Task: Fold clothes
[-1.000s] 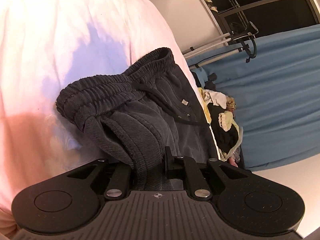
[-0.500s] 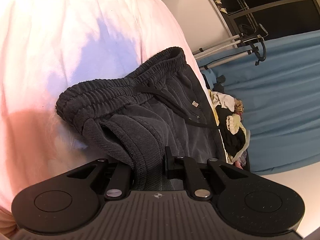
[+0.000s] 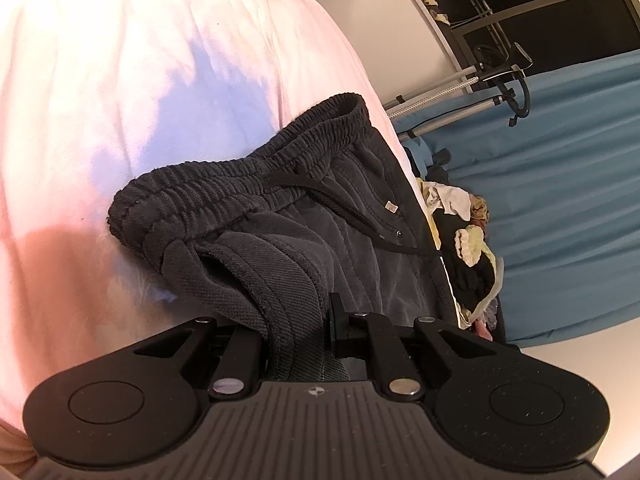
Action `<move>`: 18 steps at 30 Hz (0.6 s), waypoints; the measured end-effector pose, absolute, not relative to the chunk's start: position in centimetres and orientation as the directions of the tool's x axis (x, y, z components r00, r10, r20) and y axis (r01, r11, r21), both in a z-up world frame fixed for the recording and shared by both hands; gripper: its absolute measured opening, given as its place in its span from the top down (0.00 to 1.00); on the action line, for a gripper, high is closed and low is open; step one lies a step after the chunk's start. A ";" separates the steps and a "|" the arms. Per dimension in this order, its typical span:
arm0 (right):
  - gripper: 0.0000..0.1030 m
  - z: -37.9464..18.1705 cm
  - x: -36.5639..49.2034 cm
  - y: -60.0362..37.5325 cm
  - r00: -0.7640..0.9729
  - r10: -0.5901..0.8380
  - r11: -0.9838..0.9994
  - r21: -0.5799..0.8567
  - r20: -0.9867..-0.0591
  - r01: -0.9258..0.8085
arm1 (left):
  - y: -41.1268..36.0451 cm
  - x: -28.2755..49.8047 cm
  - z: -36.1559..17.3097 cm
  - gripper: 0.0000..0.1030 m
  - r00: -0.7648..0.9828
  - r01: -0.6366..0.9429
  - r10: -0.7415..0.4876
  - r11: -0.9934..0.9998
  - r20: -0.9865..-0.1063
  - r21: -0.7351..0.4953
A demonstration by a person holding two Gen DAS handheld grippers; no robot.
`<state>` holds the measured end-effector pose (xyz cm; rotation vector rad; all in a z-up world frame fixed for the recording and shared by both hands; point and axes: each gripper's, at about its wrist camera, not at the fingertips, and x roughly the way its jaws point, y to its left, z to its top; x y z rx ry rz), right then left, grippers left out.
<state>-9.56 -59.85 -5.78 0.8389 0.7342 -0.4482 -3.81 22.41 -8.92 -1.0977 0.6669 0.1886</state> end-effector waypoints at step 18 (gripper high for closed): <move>0.98 -0.4 -4.4 -56.5 0.829 -0.185 0.563 0.634 -0.528 0.530 | 22.7 -2.3 -4.1 0.90 0.827 -0.432 -0.096 0.520 -0.553 -0.737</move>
